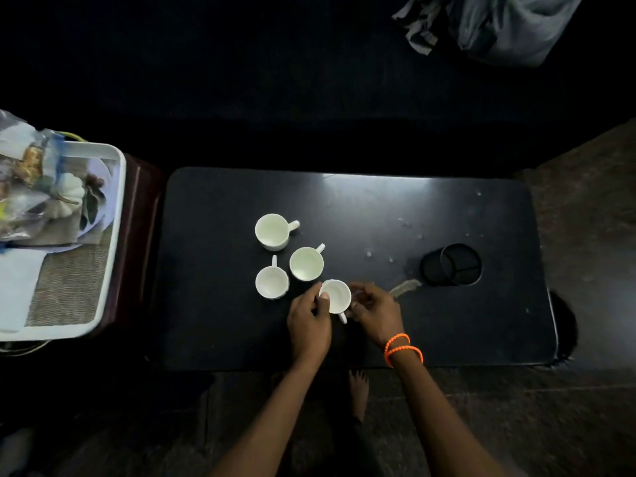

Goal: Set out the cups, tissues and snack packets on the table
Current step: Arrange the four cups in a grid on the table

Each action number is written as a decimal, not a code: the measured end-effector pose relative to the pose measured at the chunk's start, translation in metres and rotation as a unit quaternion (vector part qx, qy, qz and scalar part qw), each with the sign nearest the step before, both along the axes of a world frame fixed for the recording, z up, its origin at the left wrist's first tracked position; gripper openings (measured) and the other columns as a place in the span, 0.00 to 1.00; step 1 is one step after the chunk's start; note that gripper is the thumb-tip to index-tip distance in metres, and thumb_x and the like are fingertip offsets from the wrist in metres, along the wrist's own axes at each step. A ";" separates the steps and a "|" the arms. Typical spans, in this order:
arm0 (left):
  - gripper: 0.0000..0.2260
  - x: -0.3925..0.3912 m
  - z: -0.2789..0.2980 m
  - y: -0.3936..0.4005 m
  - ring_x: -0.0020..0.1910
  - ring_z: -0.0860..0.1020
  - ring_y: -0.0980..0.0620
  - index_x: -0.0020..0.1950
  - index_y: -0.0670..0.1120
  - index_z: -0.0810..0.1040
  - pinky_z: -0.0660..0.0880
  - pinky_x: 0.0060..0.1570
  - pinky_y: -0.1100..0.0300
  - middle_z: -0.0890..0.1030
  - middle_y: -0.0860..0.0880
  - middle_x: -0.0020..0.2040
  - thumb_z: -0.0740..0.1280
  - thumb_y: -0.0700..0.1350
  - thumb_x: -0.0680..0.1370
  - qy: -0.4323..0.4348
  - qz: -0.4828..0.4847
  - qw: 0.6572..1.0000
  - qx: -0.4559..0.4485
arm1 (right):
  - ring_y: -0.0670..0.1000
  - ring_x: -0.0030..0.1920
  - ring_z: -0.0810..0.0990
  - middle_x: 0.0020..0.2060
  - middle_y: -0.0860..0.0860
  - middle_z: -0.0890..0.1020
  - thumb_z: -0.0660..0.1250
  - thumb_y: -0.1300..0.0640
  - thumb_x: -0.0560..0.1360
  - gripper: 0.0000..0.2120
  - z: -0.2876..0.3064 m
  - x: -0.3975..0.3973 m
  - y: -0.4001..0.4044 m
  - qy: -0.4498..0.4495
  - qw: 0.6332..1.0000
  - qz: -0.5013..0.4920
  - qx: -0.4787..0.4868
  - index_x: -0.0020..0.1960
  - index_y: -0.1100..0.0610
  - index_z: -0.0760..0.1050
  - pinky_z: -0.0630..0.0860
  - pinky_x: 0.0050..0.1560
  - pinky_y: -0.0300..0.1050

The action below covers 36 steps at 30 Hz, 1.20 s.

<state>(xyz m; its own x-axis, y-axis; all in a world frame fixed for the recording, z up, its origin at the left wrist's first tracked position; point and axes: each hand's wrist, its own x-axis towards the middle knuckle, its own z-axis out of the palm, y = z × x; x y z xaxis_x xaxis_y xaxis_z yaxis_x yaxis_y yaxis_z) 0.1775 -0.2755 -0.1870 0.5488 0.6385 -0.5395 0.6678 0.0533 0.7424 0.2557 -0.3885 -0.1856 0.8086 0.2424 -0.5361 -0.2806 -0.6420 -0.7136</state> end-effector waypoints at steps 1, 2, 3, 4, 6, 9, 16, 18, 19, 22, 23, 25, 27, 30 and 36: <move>0.15 0.000 -0.001 0.001 0.61 0.80 0.47 0.69 0.49 0.81 0.71 0.61 0.61 0.83 0.44 0.62 0.66 0.45 0.83 0.003 -0.010 1.000 0.006 | 0.37 0.43 0.84 0.45 0.49 0.86 0.69 0.72 0.69 0.20 0.001 -0.001 -0.001 -0.009 1.000 0.008 0.009 0.58 0.58 0.82 0.80 0.50 0.33; 0.15 -0.001 -0.001 0.001 0.63 0.80 0.47 0.69 0.48 0.81 0.69 0.60 0.64 0.83 0.45 0.63 0.66 0.45 0.83 0.007 -0.021 1.000 0.014 | 0.33 0.43 0.82 0.45 0.49 0.86 0.70 0.72 0.69 0.20 0.002 -0.003 -0.002 -0.014 1.000 0.010 0.018 0.58 0.58 0.83 0.78 0.48 0.28; 0.15 -0.001 -0.002 0.001 0.64 0.80 0.47 0.68 0.48 0.82 0.68 0.60 0.64 0.84 0.46 0.64 0.65 0.45 0.83 0.010 -0.031 0.999 0.022 | 0.31 0.42 0.82 0.46 0.49 0.86 0.71 0.72 0.68 0.20 0.002 -0.004 -0.002 -0.016 1.000 0.006 0.025 0.58 0.58 0.83 0.76 0.47 0.26; 0.14 -0.002 -0.003 0.001 0.64 0.80 0.47 0.68 0.48 0.82 0.69 0.61 0.63 0.84 0.46 0.63 0.65 0.44 0.83 0.011 -0.039 0.999 0.026 | 0.30 0.42 0.81 0.45 0.49 0.86 0.72 0.73 0.68 0.20 0.002 -0.005 -0.003 -0.016 0.999 0.000 0.029 0.57 0.58 0.83 0.76 0.47 0.26; 0.14 -0.004 -0.005 -0.001 0.61 0.82 0.44 0.67 0.48 0.83 0.74 0.66 0.57 0.85 0.45 0.61 0.66 0.44 0.83 0.005 -0.042 0.999 0.018 | 0.32 0.41 0.82 0.44 0.49 0.86 0.72 0.72 0.68 0.19 0.004 -0.008 -0.007 -0.013 0.999 -0.014 0.029 0.56 0.58 0.84 0.76 0.46 0.27; 0.14 -0.004 -0.005 -0.011 0.60 0.83 0.41 0.66 0.47 0.83 0.79 0.62 0.44 0.85 0.42 0.61 0.66 0.43 0.83 -0.011 -0.031 0.999 -0.030 | 0.39 0.45 0.84 0.46 0.50 0.87 0.73 0.71 0.68 0.18 0.011 -0.011 -0.020 -0.011 0.999 -0.034 0.027 0.55 0.58 0.84 0.78 0.49 0.30; 0.13 0.000 -0.001 -0.057 0.61 0.83 0.43 0.65 0.46 0.84 0.81 0.60 0.43 0.85 0.43 0.62 0.67 0.40 0.81 -0.004 -0.083 0.995 -0.052 | 0.35 0.40 0.83 0.40 0.46 0.87 0.73 0.71 0.68 0.19 0.021 -0.026 -0.073 0.001 0.996 -0.091 0.015 0.51 0.51 0.85 0.78 0.45 0.31; 0.14 0.001 -0.001 -0.070 0.61 0.83 0.45 0.64 0.46 0.85 0.81 0.60 0.44 0.86 0.45 0.61 0.68 0.39 0.80 0.000 -0.106 0.993 -0.052 | 0.43 0.42 0.85 0.41 0.49 0.87 0.74 0.70 0.68 0.17 0.021 -0.028 -0.089 0.007 0.994 -0.108 0.008 0.52 0.54 0.85 0.80 0.48 0.38; 0.14 0.001 -0.001 -0.075 0.60 0.83 0.45 0.64 0.45 0.85 0.81 0.60 0.45 0.86 0.45 0.61 0.68 0.39 0.80 0.001 -0.120 0.991 -0.052 | 0.45 0.44 0.85 0.43 0.50 0.88 0.74 0.71 0.68 0.17 0.021 -0.030 -0.096 0.009 0.994 -0.113 0.006 0.53 0.55 0.85 0.81 0.50 0.40; 0.14 0.001 0.000 -0.089 0.62 0.83 0.44 0.65 0.44 0.84 0.81 0.61 0.45 0.85 0.44 0.63 0.67 0.37 0.80 0.007 -0.154 0.987 -0.050 | 0.46 0.45 0.85 0.44 0.51 0.88 0.73 0.72 0.68 0.17 0.020 -0.035 -0.112 0.013 0.992 -0.127 0.004 0.54 0.57 0.85 0.81 0.51 0.40; 0.15 0.001 -0.001 -0.092 0.63 0.82 0.44 0.65 0.43 0.84 0.81 0.61 0.45 0.85 0.44 0.63 0.66 0.37 0.80 0.007 -0.162 0.986 -0.046 | 0.46 0.45 0.85 0.45 0.51 0.88 0.73 0.71 0.68 0.17 0.020 -0.037 -0.116 0.014 0.991 -0.130 0.001 0.54 0.58 0.85 0.80 0.50 0.38; 0.15 0.002 -0.002 -0.096 0.62 0.83 0.43 0.64 0.44 0.84 0.81 0.60 0.46 0.85 0.44 0.63 0.66 0.37 0.80 0.010 -0.176 0.984 -0.035 | 0.45 0.45 0.85 0.44 0.51 0.88 0.73 0.71 0.68 0.17 0.019 -0.038 -0.122 0.015 0.991 -0.135 -0.003 0.54 0.57 0.85 0.79 0.48 0.34; 0.15 0.004 -0.001 -0.100 0.61 0.83 0.42 0.64 0.44 0.84 0.81 0.60 0.46 0.85 0.43 0.63 0.66 0.37 0.80 0.018 -0.187 0.982 -0.031 | 0.42 0.43 0.84 0.43 0.50 0.87 0.73 0.72 0.68 0.17 0.018 -0.037 -0.127 0.015 0.990 -0.140 -0.010 0.54 0.57 0.85 0.78 0.46 0.30; 0.15 0.005 0.001 -0.103 0.60 0.83 0.41 0.66 0.45 0.83 0.81 0.61 0.46 0.84 0.42 0.63 0.65 0.38 0.81 0.029 -0.198 0.979 -0.036 | 0.33 0.39 0.82 0.41 0.49 0.87 0.73 0.72 0.68 0.18 0.018 -0.037 -0.131 0.014 0.990 -0.137 -0.019 0.53 0.56 0.85 0.76 0.43 0.26; 0.16 -0.001 0.002 -0.105 0.63 0.81 0.44 0.68 0.46 0.82 0.75 0.66 0.54 0.84 0.41 0.63 0.66 0.39 0.81 0.052 -0.205 0.977 -0.008 | 0.37 0.42 0.83 0.41 0.45 0.87 0.73 0.70 0.68 0.18 0.016 -0.038 -0.133 0.018 0.993 -0.113 -0.038 0.53 0.53 0.85 0.79 0.46 0.33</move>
